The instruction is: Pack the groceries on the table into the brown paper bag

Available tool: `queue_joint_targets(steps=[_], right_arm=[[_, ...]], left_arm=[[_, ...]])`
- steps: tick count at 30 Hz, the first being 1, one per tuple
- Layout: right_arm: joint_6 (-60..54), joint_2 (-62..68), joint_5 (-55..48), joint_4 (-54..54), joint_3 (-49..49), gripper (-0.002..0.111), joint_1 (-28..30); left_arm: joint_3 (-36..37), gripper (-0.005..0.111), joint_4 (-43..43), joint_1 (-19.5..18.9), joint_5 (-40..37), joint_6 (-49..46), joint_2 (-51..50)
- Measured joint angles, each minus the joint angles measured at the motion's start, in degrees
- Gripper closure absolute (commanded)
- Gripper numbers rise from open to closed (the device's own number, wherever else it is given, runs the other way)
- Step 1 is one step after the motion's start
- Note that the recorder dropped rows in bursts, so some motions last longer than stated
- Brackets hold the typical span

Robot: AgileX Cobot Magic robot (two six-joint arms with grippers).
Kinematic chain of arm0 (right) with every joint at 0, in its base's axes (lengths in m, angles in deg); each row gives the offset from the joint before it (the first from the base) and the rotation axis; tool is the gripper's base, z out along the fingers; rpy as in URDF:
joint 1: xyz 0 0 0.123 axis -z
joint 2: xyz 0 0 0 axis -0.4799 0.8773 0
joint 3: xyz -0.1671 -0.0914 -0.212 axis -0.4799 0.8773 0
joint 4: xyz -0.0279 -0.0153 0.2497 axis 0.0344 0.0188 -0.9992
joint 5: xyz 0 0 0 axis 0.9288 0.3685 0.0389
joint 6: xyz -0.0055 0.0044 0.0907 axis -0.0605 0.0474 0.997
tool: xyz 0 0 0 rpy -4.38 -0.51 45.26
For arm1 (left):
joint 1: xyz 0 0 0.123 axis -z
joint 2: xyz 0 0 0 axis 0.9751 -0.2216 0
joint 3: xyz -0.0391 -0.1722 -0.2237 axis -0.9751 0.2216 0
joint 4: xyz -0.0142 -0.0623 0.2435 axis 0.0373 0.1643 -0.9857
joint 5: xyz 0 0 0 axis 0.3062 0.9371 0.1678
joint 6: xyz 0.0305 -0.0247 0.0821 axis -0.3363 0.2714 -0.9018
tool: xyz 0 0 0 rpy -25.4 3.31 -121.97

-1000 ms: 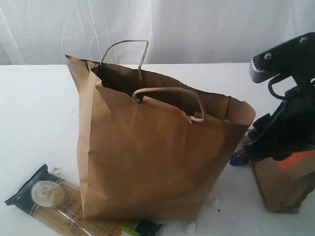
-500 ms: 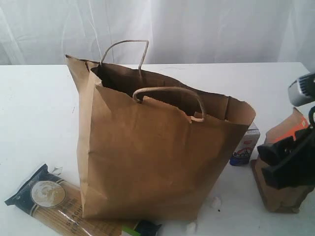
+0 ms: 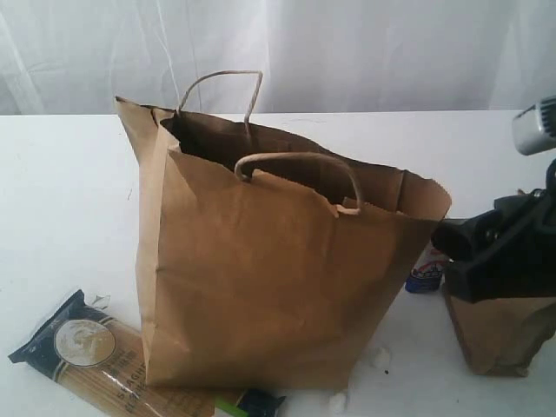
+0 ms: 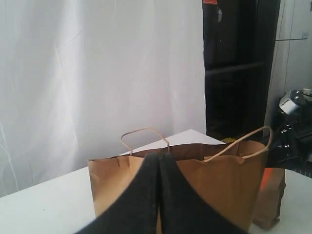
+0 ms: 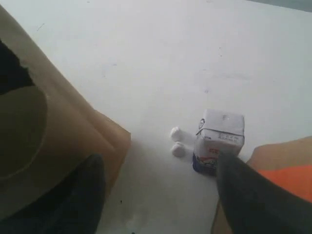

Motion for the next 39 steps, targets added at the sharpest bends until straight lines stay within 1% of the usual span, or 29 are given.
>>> queue_joint_targets(steps=[11,14,15,16,18,22,23,24,25,27,28,30,32,35,39], right_arm=[[1.43,0.00,3.11,0.34,1.01,0.048,0.00],[1.87,0.00,1.67,0.44,1.15,0.054,0.00],[1.87,0.00,0.99,0.44,1.15,0.058,0.00],[1.92,0.00,0.26,0.44,1.15,0.063,0.00],[2.01,-0.21,-2.35,0.44,1.15,0.065,0.00],[2.20,-0.25,-7.92,0.44,1.51,0.065,0.00],[2.74,-0.25,-8.87,0.69,2.16,0.063,0.00],[3.36,-0.25,-9.01,1.15,2.50,0.058,0.00],[4.94,-0.10,-8.91,3.09,3.19,0.054,0.00],[10.02,0.72,-8.01,8.70,4.26,0.051,0.00],[14.76,1.48,-7.89,13.18,4.64,0.051,0.00],[19.09,3.15,-7.59,17.96,4.74,0.051,0.00],[21.15,4.93,-6.03,20.77,4.77,0.051,0.00],[24.00,6.01,-2.24,20.81,4.77,0.051,0.00],[24.44,5.49,2.30,16.70,4.77,0.051,0.00]], left_arm=[[0.00,0.107,-0.12,0.00,0.00,0.15,0.00],[0.00,0.107,-0.12,0.00,0.00,0.15,0.00],[0.00,0.107,-0.12,0.00,0.00,0.15,0.00],[0.00,0.107,-0.12,0.00,0.00,0.15,0.00],[1.03,0.107,-0.12,0.00,0.78,0.15,0.00],[9.53,0.107,-0.12,0.00,8.06,0.15,0.00],[12.30,0.107,-0.12,0.00,8.99,0.15,0.00],[13.68,0.107,-0.12,0.00,9.27,0.15,0.00],[16.16,0.107,-0.12,0.00,9.41,0.15,0.00],[18.84,0.107,-0.12,0.00,9.64,0.15,-0.10],[20.16,0.107,-0.12,0.00,9.64,0.15,-0.10],[22.28,0.107,-0.12,0.00,9.84,0.15,-0.10],[24.61,0.107,-0.12,0.00,9.85,0.15,-0.10],[27.21,0.107,-0.12,0.00,9.96,0.15,-0.10],[29.41,0.107,-0.12,0.00,10.06,0.15,-0.10]])
